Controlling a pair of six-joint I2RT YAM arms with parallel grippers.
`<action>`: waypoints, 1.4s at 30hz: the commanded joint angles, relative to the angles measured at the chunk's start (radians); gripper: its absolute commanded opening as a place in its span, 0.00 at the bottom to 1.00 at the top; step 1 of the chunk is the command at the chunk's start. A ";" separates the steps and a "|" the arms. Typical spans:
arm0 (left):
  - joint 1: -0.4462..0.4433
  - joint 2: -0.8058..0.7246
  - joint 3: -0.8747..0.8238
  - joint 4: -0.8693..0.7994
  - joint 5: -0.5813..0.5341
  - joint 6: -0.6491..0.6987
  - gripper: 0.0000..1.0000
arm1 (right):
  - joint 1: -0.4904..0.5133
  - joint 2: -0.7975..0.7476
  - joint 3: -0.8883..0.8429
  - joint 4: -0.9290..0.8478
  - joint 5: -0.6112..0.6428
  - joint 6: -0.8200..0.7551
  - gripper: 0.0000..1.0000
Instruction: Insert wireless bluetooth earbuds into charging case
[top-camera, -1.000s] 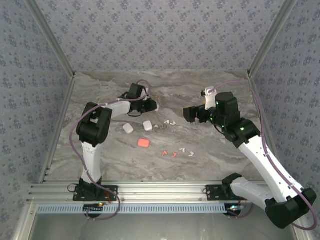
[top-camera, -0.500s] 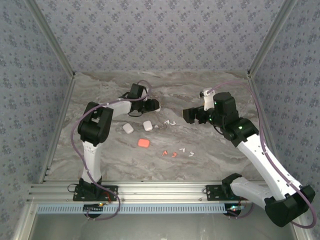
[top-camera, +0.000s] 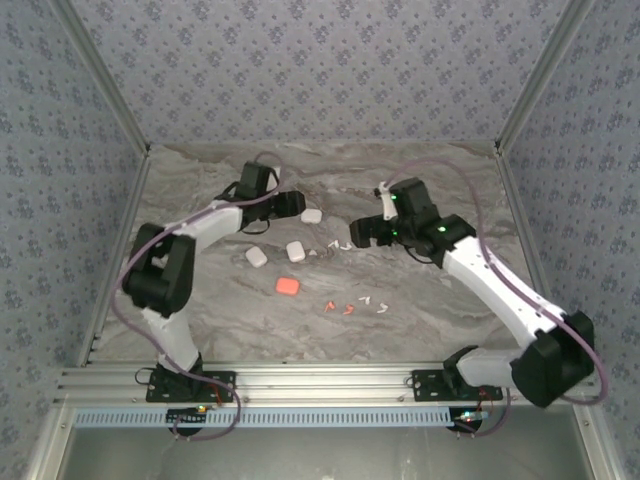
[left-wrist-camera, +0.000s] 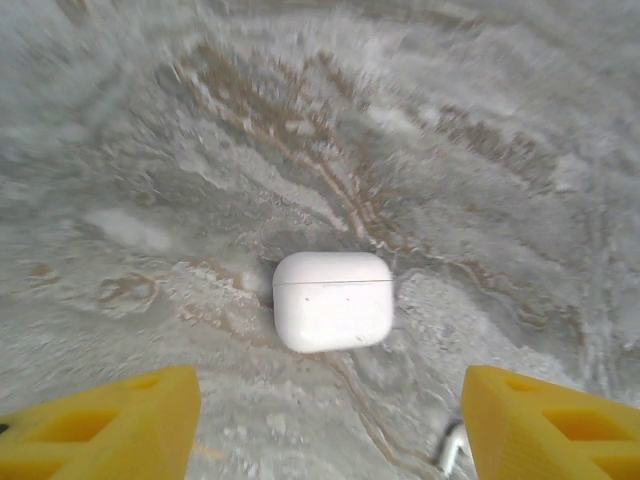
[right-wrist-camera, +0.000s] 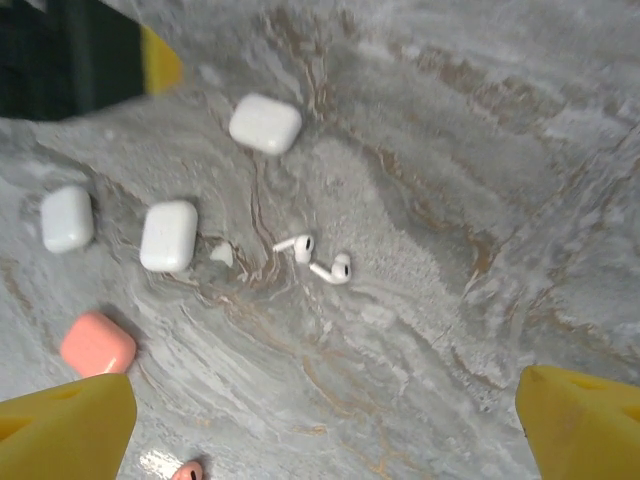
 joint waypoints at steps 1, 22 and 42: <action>0.003 -0.162 -0.105 0.074 -0.093 0.037 0.71 | 0.065 0.097 0.065 -0.046 0.073 0.051 1.00; 0.021 -0.911 -0.661 -0.028 -0.469 0.054 0.95 | 0.287 0.749 0.500 -0.119 0.140 0.024 0.89; 0.022 -0.916 -0.682 0.001 -0.455 0.048 0.99 | 0.314 0.964 0.670 -0.143 0.142 0.020 0.76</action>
